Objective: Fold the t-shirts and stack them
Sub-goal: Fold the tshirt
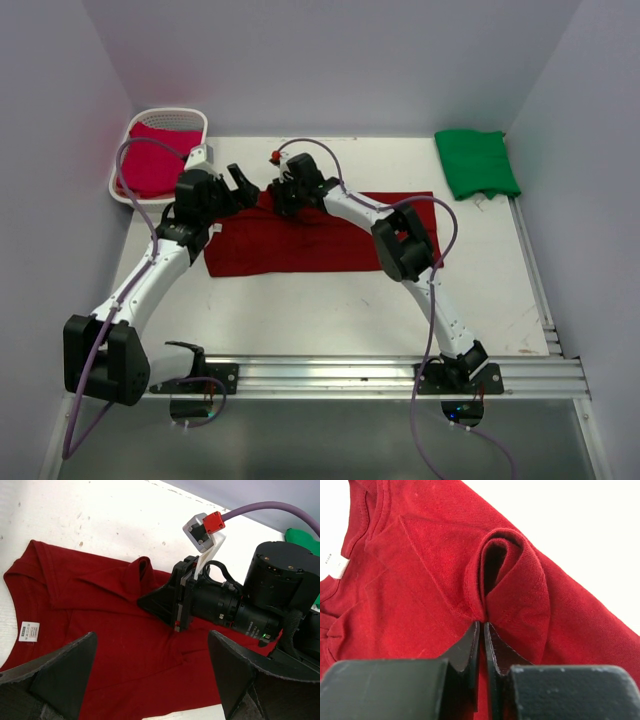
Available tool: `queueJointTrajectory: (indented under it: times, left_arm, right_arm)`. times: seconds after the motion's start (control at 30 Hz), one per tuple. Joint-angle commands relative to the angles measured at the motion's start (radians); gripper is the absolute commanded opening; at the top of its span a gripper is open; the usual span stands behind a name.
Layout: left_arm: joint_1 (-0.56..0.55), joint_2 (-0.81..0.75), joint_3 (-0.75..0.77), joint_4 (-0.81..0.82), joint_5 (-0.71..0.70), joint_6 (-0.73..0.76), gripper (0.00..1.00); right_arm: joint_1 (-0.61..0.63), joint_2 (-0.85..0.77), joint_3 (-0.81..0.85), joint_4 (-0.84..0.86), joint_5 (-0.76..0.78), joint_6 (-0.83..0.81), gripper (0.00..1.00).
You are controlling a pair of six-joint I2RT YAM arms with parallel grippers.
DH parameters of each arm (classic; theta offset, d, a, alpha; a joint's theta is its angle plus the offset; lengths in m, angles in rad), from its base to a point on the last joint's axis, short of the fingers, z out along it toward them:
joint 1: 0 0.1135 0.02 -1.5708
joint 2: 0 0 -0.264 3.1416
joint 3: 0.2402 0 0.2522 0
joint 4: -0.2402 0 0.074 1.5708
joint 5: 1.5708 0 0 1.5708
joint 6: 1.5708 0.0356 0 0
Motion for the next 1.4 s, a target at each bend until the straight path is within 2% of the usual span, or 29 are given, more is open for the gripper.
queueJointTrajectory:
  times: [0.0,0.63,1.2,1.37]
  left_arm:
    - [0.000,-0.035,-0.001,0.002,0.009,-0.004,0.95]
    - [0.000,-0.053,-0.004,-0.017,-0.010,0.011,0.95]
    - [0.000,-0.039,-0.021,-0.008,-0.011,0.009,0.94]
    - [0.000,-0.035,-0.025,-0.004,-0.005,0.006,0.94]
  right_arm:
    - [0.002,-0.061,-0.042,-0.041,0.023,-0.025,0.06]
    - [0.007,-0.334,-0.246,0.051,-0.059,-0.012,0.02]
    - [0.080,-0.446,-0.452,0.005,-0.194,-0.017,0.02]
    - [0.093,-0.452,-0.500,-0.010,-0.220,-0.031,0.06]
